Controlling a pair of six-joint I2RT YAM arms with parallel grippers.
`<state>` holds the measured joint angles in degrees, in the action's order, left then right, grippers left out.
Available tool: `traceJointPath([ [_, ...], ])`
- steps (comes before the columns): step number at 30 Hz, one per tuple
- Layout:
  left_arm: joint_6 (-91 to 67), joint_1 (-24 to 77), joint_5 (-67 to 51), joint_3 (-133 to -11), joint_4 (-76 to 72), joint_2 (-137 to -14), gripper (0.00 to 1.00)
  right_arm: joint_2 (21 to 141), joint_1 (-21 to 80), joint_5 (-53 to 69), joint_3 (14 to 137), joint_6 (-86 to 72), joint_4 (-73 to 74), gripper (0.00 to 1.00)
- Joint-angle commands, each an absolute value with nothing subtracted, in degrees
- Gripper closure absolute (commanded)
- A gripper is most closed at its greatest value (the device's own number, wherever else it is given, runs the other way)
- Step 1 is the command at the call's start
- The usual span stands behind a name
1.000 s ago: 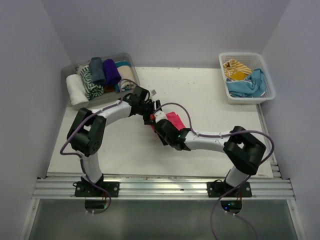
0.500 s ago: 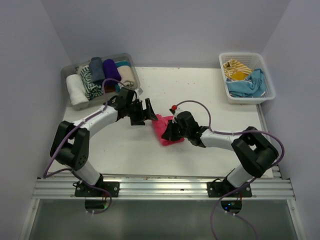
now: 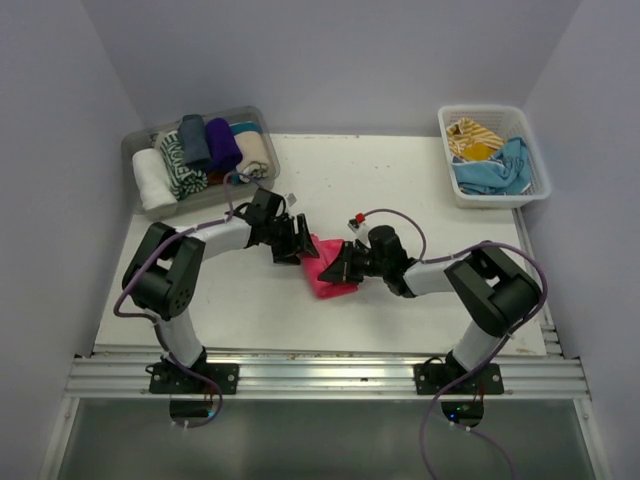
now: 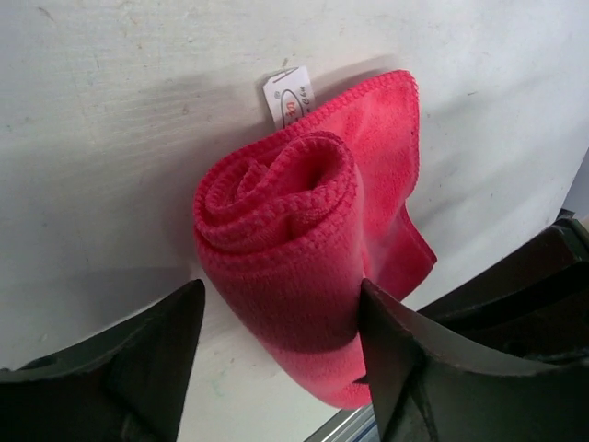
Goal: Roll the towels
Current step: Roll the towel
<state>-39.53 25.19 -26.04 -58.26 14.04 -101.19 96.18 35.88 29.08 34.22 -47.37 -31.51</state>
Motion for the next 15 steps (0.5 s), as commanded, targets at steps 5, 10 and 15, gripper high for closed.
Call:
traceJointPath([
  [5, -40.7, 25.5, -28.1, -60.0, 9.8, -105.3, 0.47, 101.6, 33.9, 37.7, 33.0, -52.9, -40.0, 1.00],
  [10, -41.7, 25.6, -26.8, -61.1, 12.9, -103.9, 0.69, 96.7, 34.0, 32.7, 34.0, -48.5, -29.4, 0.67],
  [15, -42.0, 25.8, -22.8, -62.6, 19.1, -102.8, 0.74, 84.6, 36.8, 13.6, 40.7, -33.9, -3.5, 0.47],
])
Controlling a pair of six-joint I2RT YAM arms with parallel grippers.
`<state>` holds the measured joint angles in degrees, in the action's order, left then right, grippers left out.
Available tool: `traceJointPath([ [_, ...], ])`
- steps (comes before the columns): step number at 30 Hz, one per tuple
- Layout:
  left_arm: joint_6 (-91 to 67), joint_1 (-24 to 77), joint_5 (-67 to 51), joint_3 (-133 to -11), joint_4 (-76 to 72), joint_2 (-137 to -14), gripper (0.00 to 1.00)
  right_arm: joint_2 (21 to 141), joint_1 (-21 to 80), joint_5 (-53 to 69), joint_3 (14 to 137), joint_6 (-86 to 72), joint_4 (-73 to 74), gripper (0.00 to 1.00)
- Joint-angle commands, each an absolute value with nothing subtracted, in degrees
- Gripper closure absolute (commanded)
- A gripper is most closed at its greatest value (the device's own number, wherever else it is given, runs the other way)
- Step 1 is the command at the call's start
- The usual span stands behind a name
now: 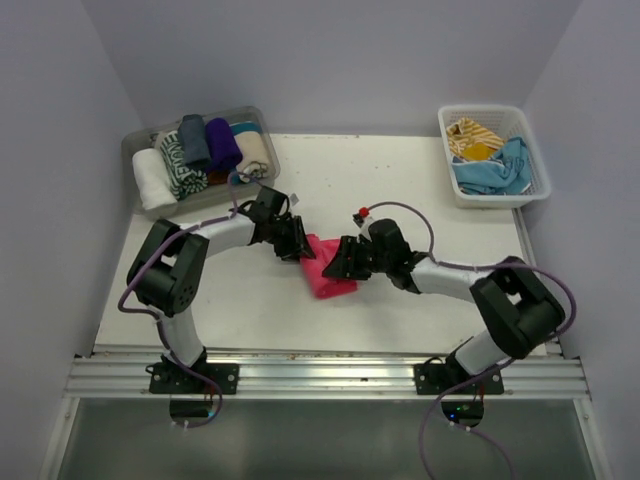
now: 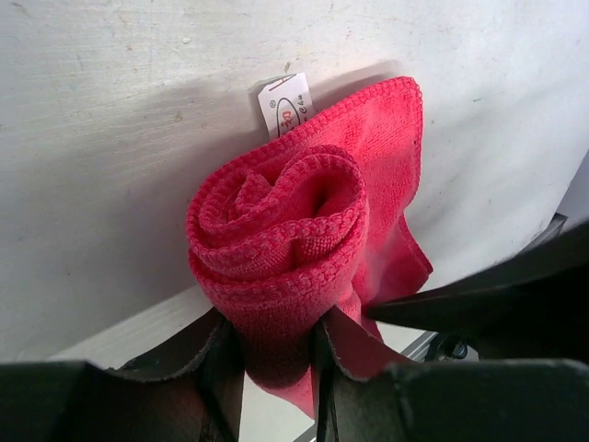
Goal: Roll the towels
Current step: Roll the towel
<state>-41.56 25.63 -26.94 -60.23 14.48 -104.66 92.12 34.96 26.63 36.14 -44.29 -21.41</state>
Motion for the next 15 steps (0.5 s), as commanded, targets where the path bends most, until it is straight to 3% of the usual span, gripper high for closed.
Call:
traceJointPath([
  [1, -41.9, 25.8, -22.2, -62.8, 19.9, -102.8, 0.74, 83.1, 37.7, 6.7, 41.9, -32.5, 3.3, 0.46],
  [5, -42.7, 26.0, -20.7, -63.3, 22.3, -103.0, 0.75, 79.4, 48.9, -15.1, 51.6, -25.2, 16.3, 0.46],
  [11, -44.6, 26.1, -20.9, -63.5, 22.4, -103.4, 0.75, 86.6, 63.1, -33.2, 61.3, -16.8, 22.8, 0.45],
  [15, -44.8, 26.1, -20.5, -64.3, 23.4, -103.3, 0.75, 93.5, 69.0, -40.0, 65.4, -13.4, 23.0, 0.31],
])
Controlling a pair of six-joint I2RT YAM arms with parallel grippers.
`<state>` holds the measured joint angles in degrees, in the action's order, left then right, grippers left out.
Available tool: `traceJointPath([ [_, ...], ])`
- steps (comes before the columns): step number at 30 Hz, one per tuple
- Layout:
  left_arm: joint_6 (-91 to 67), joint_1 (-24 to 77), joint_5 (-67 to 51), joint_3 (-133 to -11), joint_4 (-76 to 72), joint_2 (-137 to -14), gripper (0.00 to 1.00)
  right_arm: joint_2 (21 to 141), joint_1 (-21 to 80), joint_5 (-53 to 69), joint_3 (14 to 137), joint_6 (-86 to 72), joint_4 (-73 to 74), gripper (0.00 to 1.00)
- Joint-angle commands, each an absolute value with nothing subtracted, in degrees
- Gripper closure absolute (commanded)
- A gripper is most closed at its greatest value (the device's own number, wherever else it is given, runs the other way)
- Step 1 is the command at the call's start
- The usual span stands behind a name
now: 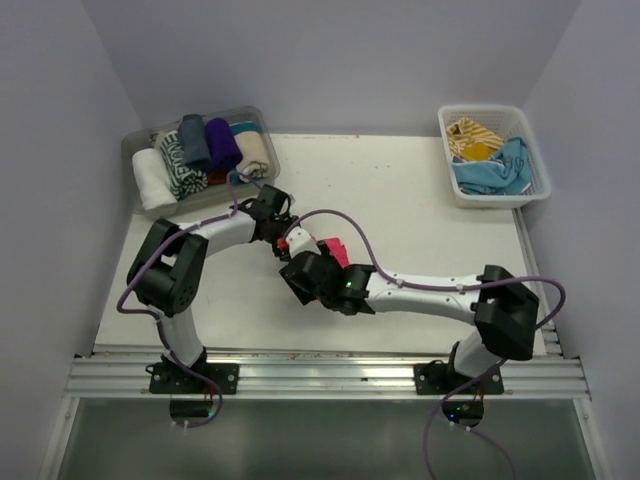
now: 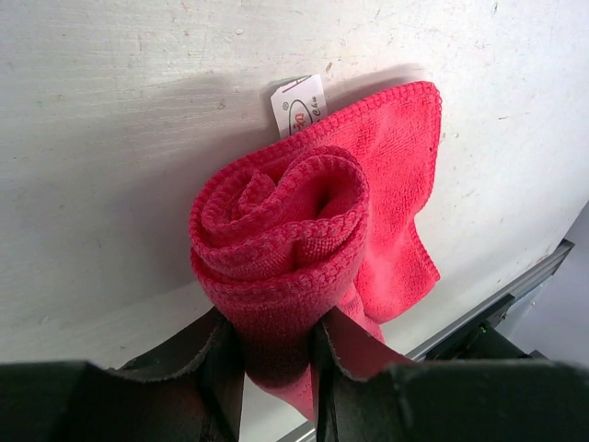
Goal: Roll the towels
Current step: Roll the towel
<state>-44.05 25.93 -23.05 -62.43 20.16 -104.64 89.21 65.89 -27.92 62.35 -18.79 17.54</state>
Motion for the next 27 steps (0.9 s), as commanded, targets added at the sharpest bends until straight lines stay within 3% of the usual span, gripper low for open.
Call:
traceJointPath([
  [1, -44.8, 26.1, -20.4, -64.3, 23.4, -103.2, 0.75, 94.7, 69.5, -40.6, 65.4, -13.1, 23.0, 0.29],
  [8, -45.4, 26.2, -20.3, -64.2, 23.6, -103.0, 0.75, 102.1, 70.5, -40.6, 67.7, -12.8, 20.7, 0.32],
  [11, -46.1, 26.1, -20.2, -63.8, 23.2, -102.5, 0.75, 103.8, 70.5, -41.3, 68.4, -14.7, 21.1, 0.52],
  [12, -46.4, 26.2, -20.3, -63.7, 23.1, -102.3, 0.74, 103.9, 70.5, -41.2, 68.4, -15.7, 21.2, 0.67],
  [13, -46.6, 26.2, -20.3, -63.7, 23.0, -102.1, 0.73, 104.1, 70.5, -41.2, 68.4, -16.2, 21.4, 0.74],
  [15, -46.8, 26.2, -20.2, -63.7, 22.9, -101.3, 0.63, 103.5, 70.3, -40.8, 67.7, -18.1, 21.4, 0.92],
  [16, -46.8, 26.2, -20.2, -63.7, 22.9, -100.9, 0.57, 103.1, 70.1, -40.3, 66.2, -18.7, 20.6, 0.97],
  [17, -46.8, 26.2, -20.1, -63.8, 22.9, -100.6, 0.44, 102.4, 69.7, -37.9, 65.1, -20.4, 19.8, 1.00],
  [21, -46.9, 26.0, -19.9, -64.0, 22.9, -97.6, 0.24, 94.9, 65.8, -28.5, 55.9, -23.6, 11.2, 1.00],
  [27, -47.1, 25.8, -18.3, -64.2, 22.9, -94.1, 0.21, 86.4, 60.3, -15.4, 46.9, -28.6, 1.1, 1.00],
])
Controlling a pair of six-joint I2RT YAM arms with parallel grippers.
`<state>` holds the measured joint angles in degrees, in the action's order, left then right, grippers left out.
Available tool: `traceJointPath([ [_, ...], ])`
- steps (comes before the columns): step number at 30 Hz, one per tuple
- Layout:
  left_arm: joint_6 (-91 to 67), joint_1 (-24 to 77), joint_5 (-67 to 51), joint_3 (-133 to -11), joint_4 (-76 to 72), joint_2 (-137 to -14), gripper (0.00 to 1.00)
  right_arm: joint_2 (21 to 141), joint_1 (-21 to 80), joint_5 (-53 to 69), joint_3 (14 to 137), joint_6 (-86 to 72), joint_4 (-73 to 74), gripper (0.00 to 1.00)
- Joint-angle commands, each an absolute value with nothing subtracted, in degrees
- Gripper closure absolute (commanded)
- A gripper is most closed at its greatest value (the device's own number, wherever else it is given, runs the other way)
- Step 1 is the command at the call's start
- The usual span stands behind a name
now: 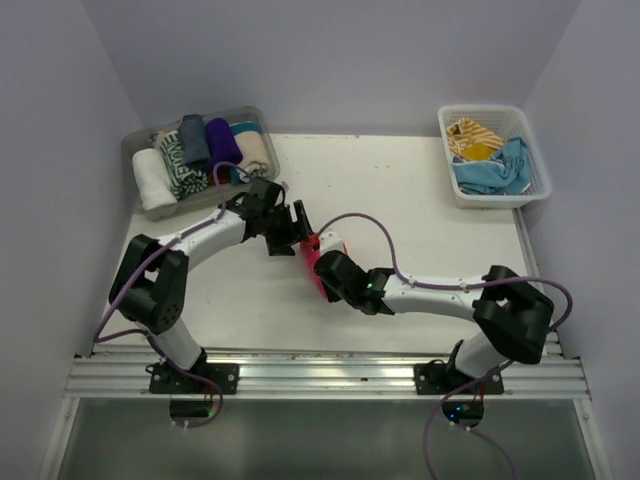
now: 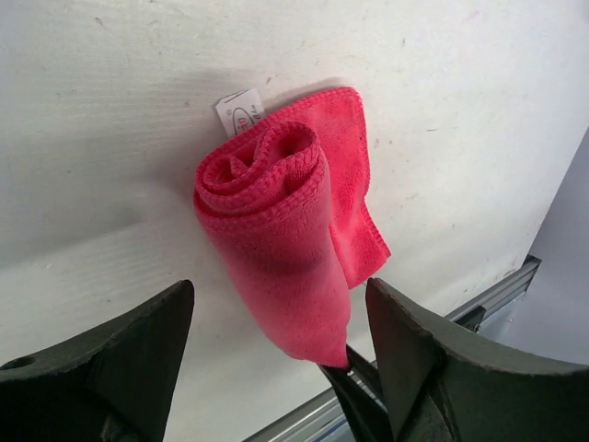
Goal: Roll the towels
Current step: Roll the towel
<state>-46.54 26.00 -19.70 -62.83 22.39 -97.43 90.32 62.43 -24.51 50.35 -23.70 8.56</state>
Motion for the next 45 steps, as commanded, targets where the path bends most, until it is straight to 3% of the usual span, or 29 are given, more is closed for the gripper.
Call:
traceJointPath([
  [1, -47.0, 25.8, -18.3, -64.2, 22.9, -94.1, 0.21, 84.6, 58.6, -13.8, 44.5, -29.4, 0.3, 1.00],
  [21, -44.4, 28.9, -24.2, -65.3, 18.1, -102.3, 0.14, 83.0, 35.4, 23.2, 30.0, -44.8, -24.0, 1.00],
  [32, -46.1, 29.9, -26.6, -70.8, 14.5, -109.4, 0.18, 88.1, 27.3, 33.3, 24.5, -48.4, -31.4, 1.00],
  [41, -47.5, 31.6, -27.4, -74.2, 13.9, -113.1, 0.18, 98.3, 22.5, 42.1, 21.2, -58.5, -51.4, 1.00],
  [45, -47.7, 32.4, -26.5, -76.5, 15.3, -114.5, 0.28, 103.3, 21.8, 43.9, 20.2, -61.6, -59.1, 1.00],
])
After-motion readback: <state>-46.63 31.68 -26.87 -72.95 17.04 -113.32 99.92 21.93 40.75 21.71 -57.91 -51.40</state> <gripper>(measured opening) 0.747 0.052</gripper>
